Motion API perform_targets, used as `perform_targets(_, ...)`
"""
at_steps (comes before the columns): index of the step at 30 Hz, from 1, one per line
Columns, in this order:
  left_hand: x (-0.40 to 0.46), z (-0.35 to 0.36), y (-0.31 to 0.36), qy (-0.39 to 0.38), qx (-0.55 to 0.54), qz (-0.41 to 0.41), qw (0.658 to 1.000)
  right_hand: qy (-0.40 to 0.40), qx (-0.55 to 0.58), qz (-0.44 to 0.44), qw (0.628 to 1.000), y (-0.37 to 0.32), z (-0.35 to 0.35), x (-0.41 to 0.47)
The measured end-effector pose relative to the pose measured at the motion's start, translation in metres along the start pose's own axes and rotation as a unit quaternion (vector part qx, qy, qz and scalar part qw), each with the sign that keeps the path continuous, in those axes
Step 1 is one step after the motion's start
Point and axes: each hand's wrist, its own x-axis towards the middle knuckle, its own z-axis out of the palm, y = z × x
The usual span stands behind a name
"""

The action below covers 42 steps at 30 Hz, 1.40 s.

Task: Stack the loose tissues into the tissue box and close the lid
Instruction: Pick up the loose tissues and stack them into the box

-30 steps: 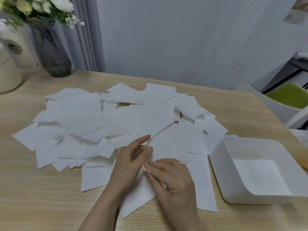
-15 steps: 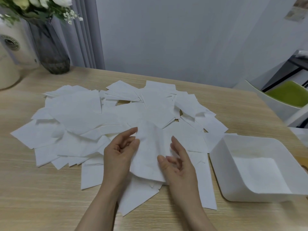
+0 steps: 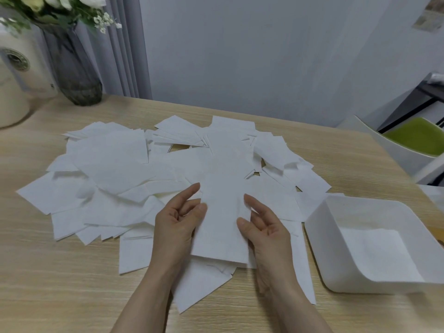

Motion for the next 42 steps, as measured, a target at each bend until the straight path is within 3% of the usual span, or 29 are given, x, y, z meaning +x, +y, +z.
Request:
perform_targets(7, 0.001, -0.001, -0.001, -0.023, 0.005, -0.039, 0.999, 0.002, -0.090, -0.065, 0.994, 0.001, 0.001, 0.004)
perform_targets(14, 0.000, -0.002, -0.002, -0.030, 0.021, -0.036, 0.999, -0.054, -0.139, -0.090, 0.985, -0.007, 0.003, 0.006)
perform_targets(17, 0.001, -0.002, -0.002, 0.003, 0.027, -0.024, 0.999, -0.037, -0.145, -0.104, 0.983, -0.008, -0.002, 0.012)
perform_targets(21, 0.004, -0.007, -0.002, 0.084, 0.019, 0.001, 0.996, 0.023, -0.348, -0.151, 0.925, -0.013, -0.026, 0.027)
perform_targets(25, 0.006, -0.007, -0.002, 0.104, 0.029, 0.006, 0.994, -0.044, -0.543, -0.154, 0.824, -0.011, -0.045, 0.035)
perform_targets(28, 0.008, -0.007, -0.004, 0.117, 0.035, 0.009, 0.992, -0.066, -0.609, -0.171, 0.772, -0.003, -0.046, 0.039)
perform_targets(33, 0.006, -0.005, -0.002, 0.107, 0.053, 0.003, 0.993, -0.033, -0.626, -0.232, 0.744, 0.006, -0.044, 0.045)
perform_targets(38, 0.007, -0.005, -0.003, 0.104, 0.055, 0.001, 0.993, -0.015, -0.557, -0.254, 0.791, 0.004, -0.051, 0.044)
perform_targets(42, 0.008, -0.006, -0.004, 0.110, 0.060, 0.003, 0.992, 0.010, -0.572, -0.330, 0.750, -0.001, -0.055, 0.038)
